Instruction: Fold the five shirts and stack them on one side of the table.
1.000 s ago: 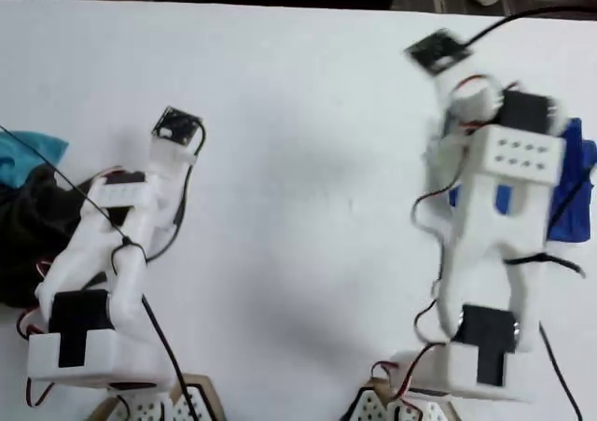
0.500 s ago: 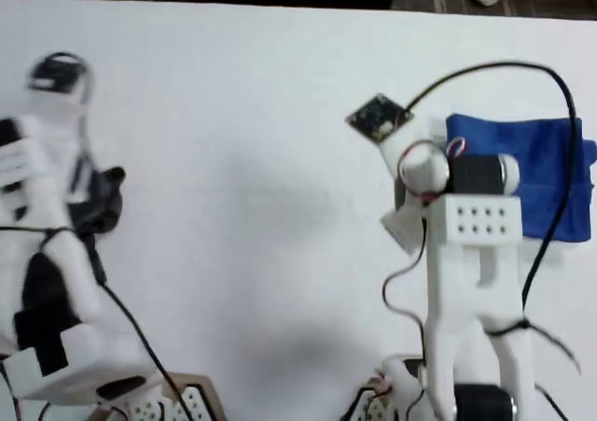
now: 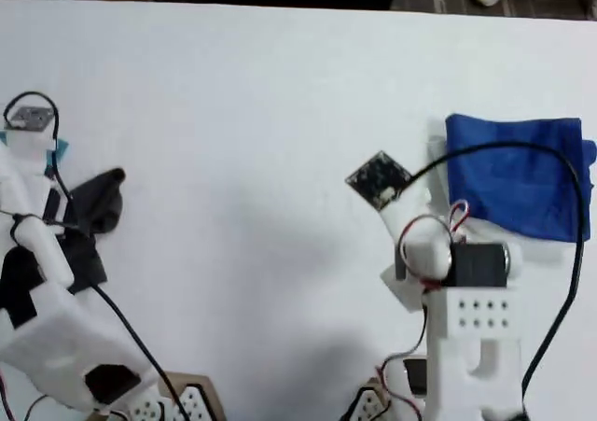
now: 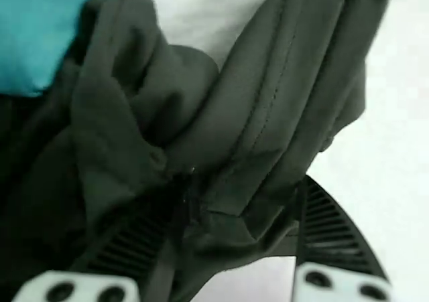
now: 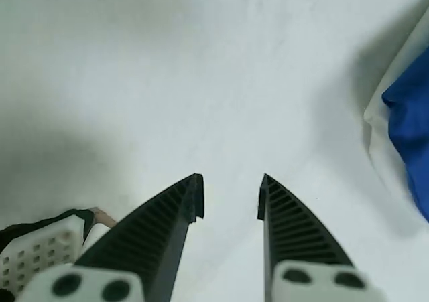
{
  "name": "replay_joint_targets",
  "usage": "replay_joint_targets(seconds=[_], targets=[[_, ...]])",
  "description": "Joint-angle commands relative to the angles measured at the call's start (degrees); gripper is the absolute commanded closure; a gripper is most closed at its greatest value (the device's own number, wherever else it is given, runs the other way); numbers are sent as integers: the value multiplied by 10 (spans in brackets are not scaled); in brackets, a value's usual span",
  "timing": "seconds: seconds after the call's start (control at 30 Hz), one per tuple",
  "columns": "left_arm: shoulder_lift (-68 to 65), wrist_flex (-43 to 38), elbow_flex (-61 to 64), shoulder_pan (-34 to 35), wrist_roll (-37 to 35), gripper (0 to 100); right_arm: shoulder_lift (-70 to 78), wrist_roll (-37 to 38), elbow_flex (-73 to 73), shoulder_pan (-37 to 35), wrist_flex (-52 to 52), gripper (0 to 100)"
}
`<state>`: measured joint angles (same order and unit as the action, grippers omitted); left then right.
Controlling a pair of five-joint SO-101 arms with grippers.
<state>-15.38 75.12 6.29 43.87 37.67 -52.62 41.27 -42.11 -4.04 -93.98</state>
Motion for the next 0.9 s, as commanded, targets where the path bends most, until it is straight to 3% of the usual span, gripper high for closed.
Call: replay_joint_targets(seconds=[0.0,0.07,0.17,0.37,0.53,0.67,0.87], targets=[[-10,-4,-7,-1,2,752,-58,-3,-55,-5,46,858],[-10,13,-8,-15,2,808,-74,-3,-107,-5,87,858],[-10,78,-32,-55,0,995,-86,-3,-182,-1,153,858],[-9,269,-197,-207,-19,975,-90,-4,-301,-3,309,859],[44,273,-272,-347,-86,974,-89,-9,-378,-5,451,860],[107,273,-269,-481,-85,974,-87,-11,-397,-5,460,860],[172,272,-270,-633,-84,974,-91,-91,-442,-5,511,860]])
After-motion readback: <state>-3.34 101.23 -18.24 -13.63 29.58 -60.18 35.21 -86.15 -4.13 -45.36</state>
